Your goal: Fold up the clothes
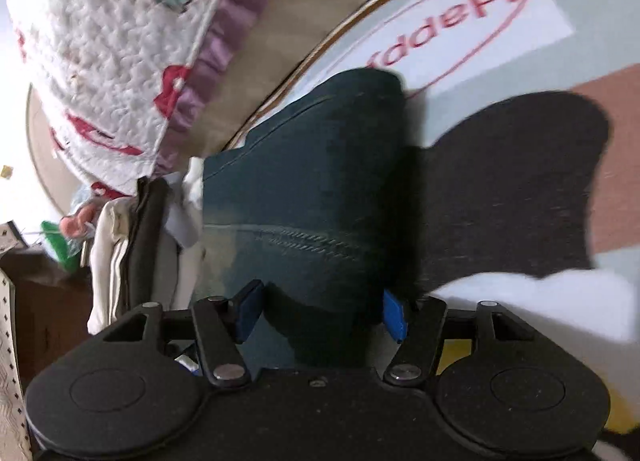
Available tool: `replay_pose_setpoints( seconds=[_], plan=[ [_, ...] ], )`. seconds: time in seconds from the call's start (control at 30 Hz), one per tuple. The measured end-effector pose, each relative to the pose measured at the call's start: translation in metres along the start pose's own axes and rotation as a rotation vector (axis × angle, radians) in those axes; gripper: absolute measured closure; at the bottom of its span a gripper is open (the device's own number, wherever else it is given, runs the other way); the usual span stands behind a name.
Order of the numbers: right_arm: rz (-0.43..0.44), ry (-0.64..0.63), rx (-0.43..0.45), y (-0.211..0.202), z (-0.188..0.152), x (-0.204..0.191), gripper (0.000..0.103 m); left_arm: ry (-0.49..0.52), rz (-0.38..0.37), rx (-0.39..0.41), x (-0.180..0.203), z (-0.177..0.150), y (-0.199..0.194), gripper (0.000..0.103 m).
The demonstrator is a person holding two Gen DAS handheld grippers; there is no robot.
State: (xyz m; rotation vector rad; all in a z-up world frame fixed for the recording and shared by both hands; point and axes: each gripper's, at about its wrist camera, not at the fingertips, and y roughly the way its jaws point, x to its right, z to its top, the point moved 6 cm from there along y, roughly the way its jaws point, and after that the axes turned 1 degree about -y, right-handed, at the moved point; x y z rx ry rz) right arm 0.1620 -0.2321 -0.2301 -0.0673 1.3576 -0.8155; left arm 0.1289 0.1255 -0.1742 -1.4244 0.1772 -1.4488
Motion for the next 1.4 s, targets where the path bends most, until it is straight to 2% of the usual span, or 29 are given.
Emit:
replay_pose_setpoints(
  seconds=[0.07, 0.1, 0.13, 0.2, 0.27, 0.33, 0.4, 0.5, 0.6, 0.77, 0.83, 0.87, 0.9, 1.0, 1.07, 1.13, 1.23, 1.4],
  plan=[
    [-0.006, -0.034, 0.018, 0.001, -0.002, -0.004, 0.035, 0.019, 0.024, 0.010, 0.003, -0.003, 0.003, 0.034],
    [-0.015, -0.050, 0.036, -0.001, -0.003, -0.006, 0.046, 0.002, 0.033, 0.011, 0.003, -0.006, 0.002, 0.033],
    [-0.025, -0.069, 0.059, -0.005, -0.003, -0.009, 0.051, -0.021, 0.041, 0.010, 0.002, -0.009, 0.002, 0.032],
    [-0.039, -0.175, 0.097, -0.012, -0.003, -0.026, 0.060, -0.138, 0.043, -0.017, -0.002, -0.018, 0.000, 0.030],
    [-0.063, -0.292, 0.123, -0.016, -0.003, -0.047, 0.062, -0.258, 0.043, -0.039, -0.007, -0.028, -0.002, 0.028],
    [-0.072, -0.338, 0.142, -0.017, -0.003, -0.057, 0.062, -0.328, 0.047, -0.025, -0.010, -0.035, -0.006, 0.025],
    [-0.084, -0.343, 0.138, -0.016, -0.001, -0.058, 0.062, -0.378, 0.022, 0.015, -0.013, -0.038, -0.005, 0.023],
    [-0.089, -0.287, 0.119, -0.015, 0.003, -0.047, 0.062, -0.432, -0.012, 0.116, -0.018, -0.035, -0.006, 0.023],
    [-0.088, -0.267, 0.113, -0.016, 0.004, -0.041, 0.062, -0.277, 0.012, 0.206, -0.009, -0.024, -0.002, 0.025],
    [-0.089, -0.246, 0.108, -0.014, 0.002, -0.040, 0.062, -0.069, 0.080, 0.300, 0.004, -0.020, 0.005, 0.032],
    [-0.091, -0.247, 0.108, -0.014, 0.002, -0.039, 0.062, -0.026, 0.082, 0.303, 0.007, -0.019, 0.005, 0.044],
    [-0.094, -0.252, 0.110, -0.014, 0.003, -0.039, 0.062, -0.024, 0.060, 0.294, 0.008, -0.017, 0.006, 0.056],
    [-0.097, -0.258, 0.111, -0.013, 0.003, -0.040, 0.062, -0.028, 0.046, 0.287, 0.008, -0.016, 0.003, 0.062],
    [-0.100, -0.315, 0.130, -0.015, 0.004, -0.045, 0.062, 0.036, 0.054, 0.279, 0.016, -0.015, -0.003, 0.069],
    [-0.126, -0.386, 0.152, -0.017, 0.005, -0.053, 0.062, 0.157, 0.106, 0.284, 0.029, -0.021, -0.005, 0.069],
    [-0.126, -0.372, 0.149, -0.016, 0.006, -0.050, 0.062, 0.235, 0.164, 0.286, 0.038, -0.024, -0.002, 0.069],
    [-0.119, -0.329, 0.138, -0.015, 0.009, -0.043, 0.062, 0.192, 0.158, 0.272, 0.034, -0.020, -0.002, 0.066],
    [-0.108, -0.257, 0.120, -0.012, 0.013, -0.030, 0.057, 0.005, 0.036, 0.195, 0.018, -0.012, 0.007, 0.047]
  ],
)
